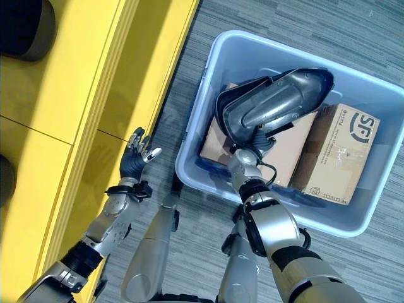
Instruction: Move parts from the plastic box to the shelf.
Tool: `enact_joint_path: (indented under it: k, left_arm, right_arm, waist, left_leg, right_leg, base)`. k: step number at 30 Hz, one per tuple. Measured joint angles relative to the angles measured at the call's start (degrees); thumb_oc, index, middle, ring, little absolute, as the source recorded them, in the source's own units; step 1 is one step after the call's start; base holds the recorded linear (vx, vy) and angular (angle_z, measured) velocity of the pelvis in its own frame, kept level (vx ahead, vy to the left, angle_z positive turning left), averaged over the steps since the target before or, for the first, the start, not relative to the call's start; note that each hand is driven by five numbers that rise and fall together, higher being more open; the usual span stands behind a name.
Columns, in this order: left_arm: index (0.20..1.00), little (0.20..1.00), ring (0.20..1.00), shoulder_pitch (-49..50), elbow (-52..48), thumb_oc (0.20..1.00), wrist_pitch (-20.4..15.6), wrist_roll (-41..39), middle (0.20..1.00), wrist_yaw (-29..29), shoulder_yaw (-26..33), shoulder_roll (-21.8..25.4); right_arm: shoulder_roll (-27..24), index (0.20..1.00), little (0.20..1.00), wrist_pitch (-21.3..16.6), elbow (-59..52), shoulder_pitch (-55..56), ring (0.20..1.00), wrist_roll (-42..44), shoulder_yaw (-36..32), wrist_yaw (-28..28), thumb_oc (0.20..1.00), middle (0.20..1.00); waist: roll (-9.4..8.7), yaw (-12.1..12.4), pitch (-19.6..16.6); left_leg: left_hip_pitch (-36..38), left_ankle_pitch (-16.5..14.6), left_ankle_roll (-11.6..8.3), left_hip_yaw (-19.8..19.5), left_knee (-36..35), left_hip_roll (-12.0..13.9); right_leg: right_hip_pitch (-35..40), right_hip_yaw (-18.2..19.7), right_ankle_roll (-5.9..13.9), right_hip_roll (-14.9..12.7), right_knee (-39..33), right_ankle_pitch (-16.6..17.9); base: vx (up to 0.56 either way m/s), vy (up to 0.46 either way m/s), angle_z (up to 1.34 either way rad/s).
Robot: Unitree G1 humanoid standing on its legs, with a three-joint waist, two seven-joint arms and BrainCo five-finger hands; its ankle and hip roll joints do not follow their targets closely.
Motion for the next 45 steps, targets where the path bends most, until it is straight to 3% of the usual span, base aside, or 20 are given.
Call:
enact_joint_path:
  k: [11,17,20,30,40,45]
  left_arm:
    - [1.0,1.0,1.0,-0.6,0.4,1.0,-0.2,0.0,1.0,0.1,2.0,0.4]
    - [1.0,1.0,1.0,0.5,0.4,1.0,-0.1,0.0,1.0,0.1,2.0,0.3]
    - [1.0,1.0,1.0,2.3,0.4,1.0,0.9,0.0,1.0,0.1,2.8,0.7]
    - [1.0,1.0,1.0,3.2,0.4,1.0,2.7,0.1,1.0,0.0,4.2,1.4]
    - [1.0,1.0,1.0,9.7,-0.3,1.0,4.1,1.3,1.0,-2.5,9.9,3.1]
    - [1.0,1.0,1.0,14.7,-0.3,1.0,5.1,2.6,1.0,-4.5,13.6,3.8]
  right_arm:
    - [1.0,0.2,0.2,-0.2,-29.6,11.3,0.2,-2.6,3.2,-1.1,0.2,0.2]
    - [1.2,0.2,0.2,-1.2,-35.3,13.2,0.2,-3.2,3.1,-1.3,0.2,0.2]
    - [1.9,0.2,0.2,-1.9,-45.6,17.9,0.2,-3.9,3.0,-1.4,0.2,0.2]
    - [1.8,0.2,0.2,-2.1,-53.4,23.6,0.2,-5.3,2.9,-0.9,0.2,0.2]
    - [-2.2,0.2,0.2,-1.6,-62.3,40.0,0.2,-6.0,4.5,8.0,0.2,0.2]
    - [-5.4,0.2,0.2,-0.1,-64.9,47.1,0.2,-8.3,4.3,13.7,0.2,0.2]
  waist:
    - [-1.42,-1.3,0.6]
    - [-1.99,-2.4,0.3]
    - [-2.96,-3.2,-0.2]
    - [-3.67,-3.9,-0.7]
    - [-5.34,-4.6,-2.4]
    - [-5.67,-5.4,-5.4]
  left_leg:
    - [2.9,0.0,0.01,0.9,-0.3,0.4]
    - [3.9,0.0,-0.02,1.4,-0.3,0.6]
    - [4.0,0.0,-0.01,1.4,-0.3,0.7]
    - [5.4,0.0,-0.02,1.8,-0.3,0.9]
    - [12.1,-0.9,-0.69,3.1,-1.3,2.4]
    - [17.8,-1.5,-1.22,3.3,-3.4,3.4]
  right_leg:
    - [1.9,1.0,0.15,0.1,0.3,0.1]
    - [2.5,1.7,-0.26,0.1,0.5,0.1]
    - [2.6,1.6,-0.17,0.2,0.5,0.2]
    - [3.4,2.1,-0.14,0.2,0.9,0.2]
    - [8.2,4.0,-0.51,1.1,1.6,-0.6]
    - [12.5,4.2,-0.69,2.0,1.7,-1.9]
  base:
    - [-0.01,-0.013,-0.04]
    - [-0.01,-0.022,-0.03]
    - [-0.01,-0.029,0.0]
    - [-0.01,-0.016,-0.02]
    - [0.0,-0.066,-0.09]
    - [0.02,-0.1,-0.06]
